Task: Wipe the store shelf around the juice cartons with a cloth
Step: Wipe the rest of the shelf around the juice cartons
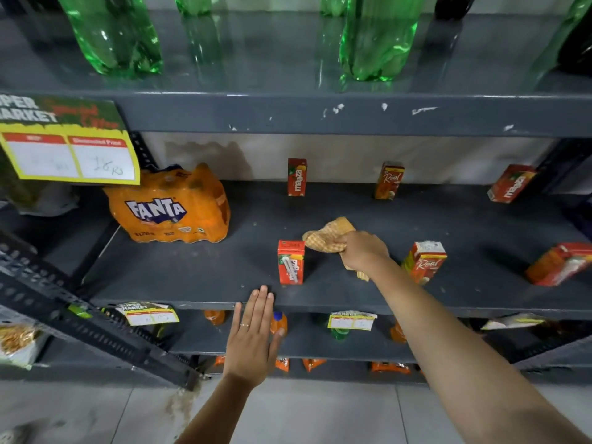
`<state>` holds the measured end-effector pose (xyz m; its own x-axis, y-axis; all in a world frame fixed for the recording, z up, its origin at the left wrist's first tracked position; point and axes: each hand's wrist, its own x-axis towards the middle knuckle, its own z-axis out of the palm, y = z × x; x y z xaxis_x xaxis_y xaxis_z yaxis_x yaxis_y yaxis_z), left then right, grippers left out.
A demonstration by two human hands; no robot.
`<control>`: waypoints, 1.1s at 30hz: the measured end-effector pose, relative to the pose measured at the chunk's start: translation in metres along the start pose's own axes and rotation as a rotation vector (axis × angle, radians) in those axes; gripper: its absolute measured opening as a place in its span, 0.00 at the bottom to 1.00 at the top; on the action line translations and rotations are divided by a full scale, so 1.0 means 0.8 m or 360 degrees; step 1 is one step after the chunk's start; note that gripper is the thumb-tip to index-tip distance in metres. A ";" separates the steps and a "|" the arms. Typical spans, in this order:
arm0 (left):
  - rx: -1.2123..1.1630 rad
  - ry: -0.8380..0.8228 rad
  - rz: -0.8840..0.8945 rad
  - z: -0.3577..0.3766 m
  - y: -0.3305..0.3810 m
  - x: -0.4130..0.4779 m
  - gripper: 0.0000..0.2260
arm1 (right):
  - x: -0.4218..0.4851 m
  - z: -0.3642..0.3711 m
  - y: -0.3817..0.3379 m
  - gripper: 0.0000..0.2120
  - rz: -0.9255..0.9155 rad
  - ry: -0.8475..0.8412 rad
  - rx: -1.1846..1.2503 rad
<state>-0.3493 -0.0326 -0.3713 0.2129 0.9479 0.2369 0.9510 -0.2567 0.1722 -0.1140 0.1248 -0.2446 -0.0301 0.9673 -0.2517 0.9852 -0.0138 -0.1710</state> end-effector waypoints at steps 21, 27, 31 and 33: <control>-0.0184 -0.0015 0.0401 -0.016 0.152 0.036 0.27 | -0.230 -0.057 0.142 0.17 0.0385 -0.0090 0.0268; -0.0063 0.0008 0.0260 -0.004 0.203 0.036 0.30 | -0.259 -0.082 0.261 0.19 0.0417 -0.0111 0.0308; -0.0275 0.0411 0.0354 -0.048 0.303 0.067 0.27 | -0.301 -0.113 0.353 0.16 0.0266 -0.0161 0.0608; -0.0397 0.0705 0.0617 -0.101 0.379 0.099 0.25 | -0.326 -0.152 0.396 0.15 0.0221 -0.0034 0.0751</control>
<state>-0.0624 -0.0502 -0.2233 0.3675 0.6232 0.6904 0.7315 -0.6521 0.1992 0.2263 -0.1012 -0.1177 0.0876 0.9430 -0.3211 0.7961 -0.2601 -0.5464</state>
